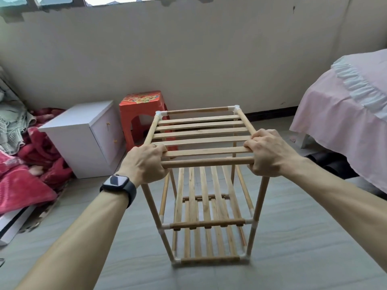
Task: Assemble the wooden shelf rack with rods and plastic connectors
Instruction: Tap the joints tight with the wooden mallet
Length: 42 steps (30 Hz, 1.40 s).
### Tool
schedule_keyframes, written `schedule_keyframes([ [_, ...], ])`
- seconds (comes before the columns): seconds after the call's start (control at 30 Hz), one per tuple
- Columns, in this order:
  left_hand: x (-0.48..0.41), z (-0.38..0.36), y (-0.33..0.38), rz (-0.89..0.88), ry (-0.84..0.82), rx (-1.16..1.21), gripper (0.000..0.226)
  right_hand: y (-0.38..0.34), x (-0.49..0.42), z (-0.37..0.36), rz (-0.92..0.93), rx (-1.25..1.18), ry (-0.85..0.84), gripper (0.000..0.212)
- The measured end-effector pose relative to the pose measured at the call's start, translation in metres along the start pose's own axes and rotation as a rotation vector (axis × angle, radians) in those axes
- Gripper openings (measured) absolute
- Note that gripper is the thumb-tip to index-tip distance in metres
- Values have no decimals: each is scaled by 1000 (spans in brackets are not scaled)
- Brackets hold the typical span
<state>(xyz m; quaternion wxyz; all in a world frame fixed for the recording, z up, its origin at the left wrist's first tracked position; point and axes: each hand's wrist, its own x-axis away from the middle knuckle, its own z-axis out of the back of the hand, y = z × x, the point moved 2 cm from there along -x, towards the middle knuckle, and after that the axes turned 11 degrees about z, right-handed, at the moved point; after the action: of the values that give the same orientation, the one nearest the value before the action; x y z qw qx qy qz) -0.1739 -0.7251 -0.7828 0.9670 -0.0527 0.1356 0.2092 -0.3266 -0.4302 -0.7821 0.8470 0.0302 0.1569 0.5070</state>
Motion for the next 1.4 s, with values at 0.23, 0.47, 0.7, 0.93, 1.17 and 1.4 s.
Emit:
schedule_keyframes([
  [0.23,0,9,19,-80,-41,-128,60,-30,3,-1,-125,-748,92,57],
  [0.47,4,5,158,-273,-44,115,64,-8,26,-19,-754,-1867,608,33],
  [0.7,-11,6,200,-232,38,137,36,-5,11,-40,-701,-1877,372,50],
  [0.93,-16,4,193,-283,47,125,26,-2,3,-51,-674,-1763,452,37],
  [1.17,-22,2,179,-310,51,115,27,-12,-7,-50,-781,-1652,500,47],
  [1.4,-29,1,173,-231,54,13,33,-9,-15,-41,-746,-1356,447,46],
])
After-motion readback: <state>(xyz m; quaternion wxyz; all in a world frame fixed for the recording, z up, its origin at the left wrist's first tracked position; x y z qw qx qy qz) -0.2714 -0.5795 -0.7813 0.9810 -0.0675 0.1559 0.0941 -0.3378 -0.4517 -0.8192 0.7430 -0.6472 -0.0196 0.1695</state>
